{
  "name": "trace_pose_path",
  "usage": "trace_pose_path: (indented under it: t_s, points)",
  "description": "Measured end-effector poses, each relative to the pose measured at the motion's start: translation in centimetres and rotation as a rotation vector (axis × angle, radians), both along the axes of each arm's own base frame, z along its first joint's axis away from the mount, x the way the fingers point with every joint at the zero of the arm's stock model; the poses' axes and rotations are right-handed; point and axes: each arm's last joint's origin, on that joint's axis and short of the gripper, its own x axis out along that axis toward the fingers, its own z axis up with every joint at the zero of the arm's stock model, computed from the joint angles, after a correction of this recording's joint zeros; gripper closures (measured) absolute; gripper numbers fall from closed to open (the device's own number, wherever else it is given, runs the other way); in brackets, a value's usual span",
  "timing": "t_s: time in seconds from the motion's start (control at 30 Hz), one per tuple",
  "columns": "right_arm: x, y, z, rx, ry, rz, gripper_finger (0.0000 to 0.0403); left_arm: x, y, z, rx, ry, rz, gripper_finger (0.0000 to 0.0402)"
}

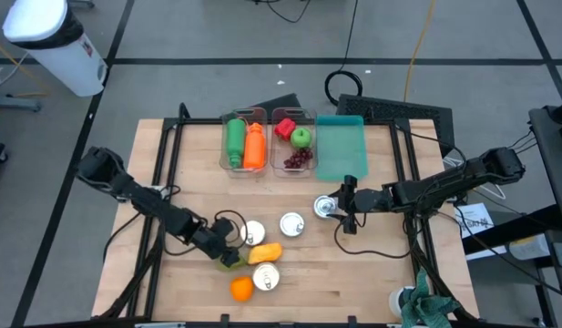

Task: Pick & Place Food Item
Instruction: Put the pear into the right transparent bin

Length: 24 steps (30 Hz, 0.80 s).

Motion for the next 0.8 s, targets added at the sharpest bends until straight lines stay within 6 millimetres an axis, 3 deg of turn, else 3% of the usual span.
trace_pose_path:
  t_s: [0.33,0.6,0.8]
  points:
    - [0.0,0.0,0.0,0.0,0.0,0.0,0.0126,-0.05,0.15,-0.28,0.016,0.013,-0.09,0.0003]
    - [0.0,0.0,0.0,0.0,0.0,0.0,0.0126,0.26,0.46,0.26,0.02,-0.048,-0.125,0.0084]
    - [0.04,0.01,0.06,0.001,-0.007,0.0,0.0126,0.4,0.72,0.26,0.027,-0.051,-0.097,0.0081]
